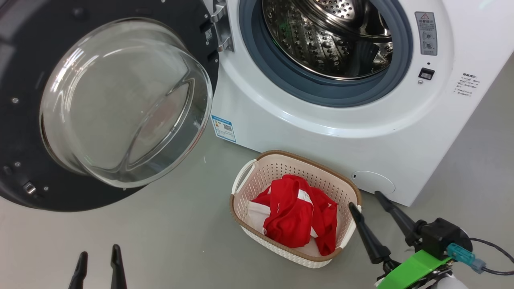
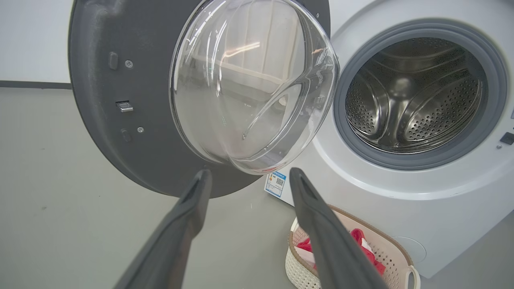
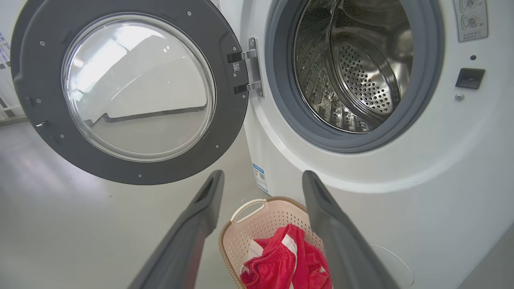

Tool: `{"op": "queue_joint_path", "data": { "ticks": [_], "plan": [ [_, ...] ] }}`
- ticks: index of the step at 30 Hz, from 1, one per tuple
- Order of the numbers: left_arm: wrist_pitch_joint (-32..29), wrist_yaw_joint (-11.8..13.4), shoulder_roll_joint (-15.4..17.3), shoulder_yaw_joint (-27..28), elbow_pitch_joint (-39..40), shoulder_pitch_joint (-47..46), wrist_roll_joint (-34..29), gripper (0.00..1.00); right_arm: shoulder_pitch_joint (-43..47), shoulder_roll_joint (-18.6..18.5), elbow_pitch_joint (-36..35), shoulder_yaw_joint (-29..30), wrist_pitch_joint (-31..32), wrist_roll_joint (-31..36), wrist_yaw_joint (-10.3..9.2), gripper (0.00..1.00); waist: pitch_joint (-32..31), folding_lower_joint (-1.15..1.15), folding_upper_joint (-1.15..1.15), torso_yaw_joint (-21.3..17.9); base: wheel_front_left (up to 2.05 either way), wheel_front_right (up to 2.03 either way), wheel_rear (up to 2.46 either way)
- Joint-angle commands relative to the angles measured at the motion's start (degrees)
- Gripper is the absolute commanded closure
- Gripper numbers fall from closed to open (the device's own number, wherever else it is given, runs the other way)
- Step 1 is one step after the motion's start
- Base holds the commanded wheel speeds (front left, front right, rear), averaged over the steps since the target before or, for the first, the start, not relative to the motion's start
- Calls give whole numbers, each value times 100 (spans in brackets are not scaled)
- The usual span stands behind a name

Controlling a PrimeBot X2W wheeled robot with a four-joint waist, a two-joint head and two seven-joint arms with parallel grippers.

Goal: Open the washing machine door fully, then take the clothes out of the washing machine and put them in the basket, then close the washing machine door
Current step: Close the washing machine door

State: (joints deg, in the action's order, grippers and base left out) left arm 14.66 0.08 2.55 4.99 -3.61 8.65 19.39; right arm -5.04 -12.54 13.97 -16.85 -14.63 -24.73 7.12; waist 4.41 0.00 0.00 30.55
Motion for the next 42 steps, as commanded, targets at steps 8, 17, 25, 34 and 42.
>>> {"op": "queue_joint_path", "data": {
  "ticks": [8, 17, 25, 34, 42],
  "plan": [
    [34, 172, 32, 261, 353, 149, 153, 0, -391, -81, 22, -359, -37, -125, 36, 0, 8, 0, 0, 38, 0, 0, 0],
    [34, 29, 32, 320, 574, 38, 465, 80, -371, -84, 32, -342, -37, -166, 36, 0, -17, 0, 0, 25, 0, 0, 0],
    [34, -541, 32, 1373, 1545, -908, 910, 100, -219, -4, -24, -168, -37, -127, 36, 0, 14, 0, 0, 3, 0, 0, 0],
    [34, -753, 1184, 2449, 1177, -2891, 1544, 100, -95, -35, -133, 38, -37, -36, 36, 0, 198, 0, 0, -20, 0, 0, 0],
    [-146, -756, 2730, 2122, -1422, -4492, 3082, 100, -44, -65, -234, 133, -37, 50, 36, 0, 418, 0, 0, -38, 0, 0, 0]
  ]
}}
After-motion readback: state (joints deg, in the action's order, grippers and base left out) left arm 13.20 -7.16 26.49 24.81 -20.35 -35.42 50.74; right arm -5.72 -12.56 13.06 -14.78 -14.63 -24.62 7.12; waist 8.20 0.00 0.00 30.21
